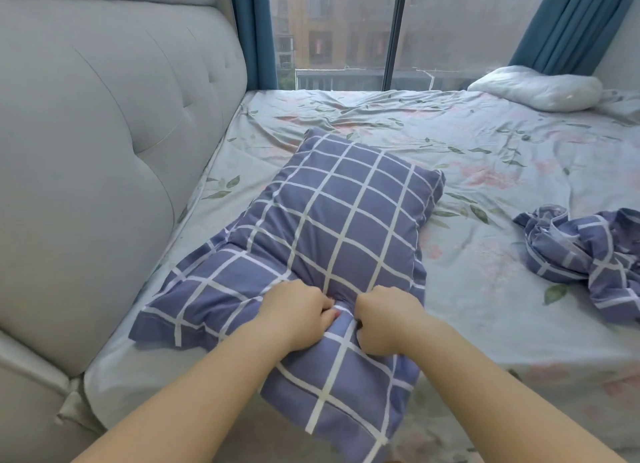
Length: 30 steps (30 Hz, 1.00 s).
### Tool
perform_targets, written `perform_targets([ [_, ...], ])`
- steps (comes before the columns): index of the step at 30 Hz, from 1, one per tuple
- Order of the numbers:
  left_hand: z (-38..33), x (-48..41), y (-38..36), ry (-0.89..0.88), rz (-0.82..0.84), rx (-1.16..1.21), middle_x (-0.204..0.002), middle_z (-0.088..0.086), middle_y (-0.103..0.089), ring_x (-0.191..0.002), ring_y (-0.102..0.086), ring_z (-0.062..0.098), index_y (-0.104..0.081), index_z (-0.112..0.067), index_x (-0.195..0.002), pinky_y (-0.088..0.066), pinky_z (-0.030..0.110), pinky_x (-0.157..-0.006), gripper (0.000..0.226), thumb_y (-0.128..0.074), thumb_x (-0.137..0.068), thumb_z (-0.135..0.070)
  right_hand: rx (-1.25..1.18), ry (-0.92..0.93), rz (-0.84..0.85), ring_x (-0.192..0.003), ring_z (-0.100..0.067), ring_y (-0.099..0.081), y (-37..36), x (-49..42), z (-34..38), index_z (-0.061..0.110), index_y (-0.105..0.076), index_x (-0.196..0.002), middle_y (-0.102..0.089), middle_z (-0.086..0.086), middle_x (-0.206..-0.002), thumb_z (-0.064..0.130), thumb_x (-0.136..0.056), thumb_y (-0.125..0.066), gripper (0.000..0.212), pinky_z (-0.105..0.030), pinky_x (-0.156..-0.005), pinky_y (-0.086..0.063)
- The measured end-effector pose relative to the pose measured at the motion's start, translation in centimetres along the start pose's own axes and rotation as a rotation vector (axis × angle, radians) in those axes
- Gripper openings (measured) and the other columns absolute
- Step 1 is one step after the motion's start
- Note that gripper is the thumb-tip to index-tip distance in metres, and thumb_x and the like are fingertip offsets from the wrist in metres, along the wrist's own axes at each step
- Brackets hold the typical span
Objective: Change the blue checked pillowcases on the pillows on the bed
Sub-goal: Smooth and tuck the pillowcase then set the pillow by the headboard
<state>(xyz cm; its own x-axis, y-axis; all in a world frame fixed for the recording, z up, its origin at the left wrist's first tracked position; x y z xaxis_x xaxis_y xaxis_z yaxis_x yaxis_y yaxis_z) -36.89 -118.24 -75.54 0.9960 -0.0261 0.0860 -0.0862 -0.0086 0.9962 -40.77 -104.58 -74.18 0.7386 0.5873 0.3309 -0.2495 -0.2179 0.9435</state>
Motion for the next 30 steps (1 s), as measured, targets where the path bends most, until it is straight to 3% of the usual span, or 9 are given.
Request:
perform_targets([
  [3, 0.7, -2.1, -1.1, 0.033, -0.018, 0.025, -0.130, 0.002, -0.062, -0.116, -0.057, 0.030, -0.056, -0.027, -0.129, -0.043, 0.034, -0.087, 0.039, -0.030, -0.105, -0.042, -0.233, -0.079, 0.048, -0.116, -0.036, -0.054, -0.9, -3.2, -1.4, 0.015, -0.062, -0.106, -0.058, -0.015, -0.128, 0.049, -0.088, -0.027, 0.052, -0.040, -0.091, -0.044],
  [7, 1.5, -6.1, -2.0, 0.109, -0.010, 0.019, -0.136, 0.005, -0.056, -0.119, -0.055, 0.030, -0.054, -0.023, -0.131, -0.042, 0.037, -0.094, 0.040, -0.029, -0.105, -0.038, -0.272, -0.087, -0.101, -0.133, -0.033, -0.043, -3.5, -6.6, -2.2, 0.021, -0.035, -0.147, -0.043, -0.012, -0.149, 0.060, -0.089, -0.010, 0.074, -0.048, -0.111, -0.032],
  [10, 0.4, -3.8, -2.0, 0.056, -0.101, -0.040, -0.141, 0.003, -0.052, -0.128, -0.047, 0.022, -0.049, -0.019, -0.136, -0.033, 0.034, -0.101, 0.040, -0.029, -0.106, -0.036, -0.119, -0.081, -0.169, -0.131, -0.033, -0.045, -4.2, -4.6, -1.7, 0.018, -0.036, -0.146, -0.046, -0.012, -0.146, 0.051, -0.101, -0.013, 0.061, -0.047, -0.110, -0.032],
  [13, -0.6, 0.7, -3.1, -0.031, -0.146, -0.035, -0.162, -0.005, -0.023, -0.149, -0.017, 0.011, -0.022, -0.020, -0.156, -0.013, 0.034, -0.118, 0.052, -0.023, -0.107, -0.037, 0.090, -0.034, -0.164, -0.125, -0.032, -0.047, -4.7, -0.8, 0.6, 0.009, -0.038, -0.145, -0.047, -0.016, -0.139, 0.036, -0.103, -0.023, 0.052, -0.044, -0.104, -0.032],
  [17, 0.3, -1.4, -3.8, -0.016, -0.123, -0.027, -0.164, -0.004, -0.015, -0.151, -0.010, 0.011, -0.014, -0.020, -0.157, -0.008, 0.034, -0.120, 0.054, -0.022, -0.107, -0.037, 0.037, -0.113, -0.254, -0.086, -0.031, -0.067, -4.9, -2.3, 1.0, -0.005, -0.069, -0.110, -0.070, -0.020, -0.098, 0.034, -0.086, -0.035, 0.057, -0.037, -0.076, -0.054],
  [21, 1.0, -5.6, -3.7, 0.034, -0.099, -0.071, -0.161, 0.000, -0.023, -0.149, -0.017, 0.015, -0.022, -0.016, -0.154, -0.014, 0.035, -0.117, 0.052, -0.026, -0.106, -0.034, -0.205, -0.240, -0.229, -0.137, -0.030, -0.035, -3.7, -5.3, 0.7, 0.002, -0.020, -0.152, -0.032, -0.018, -0.151, 0.033, -0.101, -0.029, 0.060, -0.038, -0.110, -0.028],
  [25, -0.1, -1.8, -3.8, 0.017, -0.086, -0.032, -0.165, -0.004, -0.009, -0.152, -0.005, 0.013, -0.008, -0.018, -0.158, -0.007, 0.036, -0.120, 0.056, -0.021, -0.107, -0.036, -0.184, -0.200, -0.238, -0.121, -0.038, -0.057, -5.5, -2.1, 1.9, -0.010, -0.054, -0.130, -0.056, -0.027, -0.132, 0.030, -0.089, -0.026, 0.064, -0.050, -0.099, -0.048],
  [28, -0.8, 1.5, -4.0, -0.031, -0.074, -0.016, -0.165, -0.008, 0.004, -0.151, 0.006, 0.009, 0.002, -0.021, -0.158, 0.000, 0.036, -0.121, 0.057, -0.015, -0.107, -0.038, -0.118, -0.128, -0.235, -0.149, -0.037, -0.010, -6.7, 0.8, 2.5, -0.007, -0.004, -0.152, -0.007, -0.023, -0.160, 0.039, -0.093, 0.004, 0.075, -0.050, -0.119, -0.014],
  [30, -0.4, 0.8, -4.1, -0.022, -0.076, 0.002, -0.165, -0.008, 0.005, -0.151, 0.007, 0.008, 0.003, -0.021, -0.158, 0.000, 0.036, -0.121, 0.057, -0.016, -0.107, -0.038, -0.141, -0.156, -0.296, -0.145, -0.040, -0.025, -5.8, 0.3, 2.6, -0.011, -0.017, -0.149, -0.022, -0.026, -0.156, 0.040, -0.083, 0.008, 0.087, -0.049, -0.116, -0.024],
])
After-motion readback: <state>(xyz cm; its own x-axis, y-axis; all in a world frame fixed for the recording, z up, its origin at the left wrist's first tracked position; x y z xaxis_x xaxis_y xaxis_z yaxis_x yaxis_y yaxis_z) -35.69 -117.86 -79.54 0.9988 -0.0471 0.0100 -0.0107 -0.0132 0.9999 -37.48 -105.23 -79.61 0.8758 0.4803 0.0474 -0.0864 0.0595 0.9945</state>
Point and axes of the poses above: each hand's wrist, its own x-axis away from the middle knuckle, its own y-axis out of the back of the hand, z = x × y, the point moved 3 cm from there along -x, towards the middle knuckle
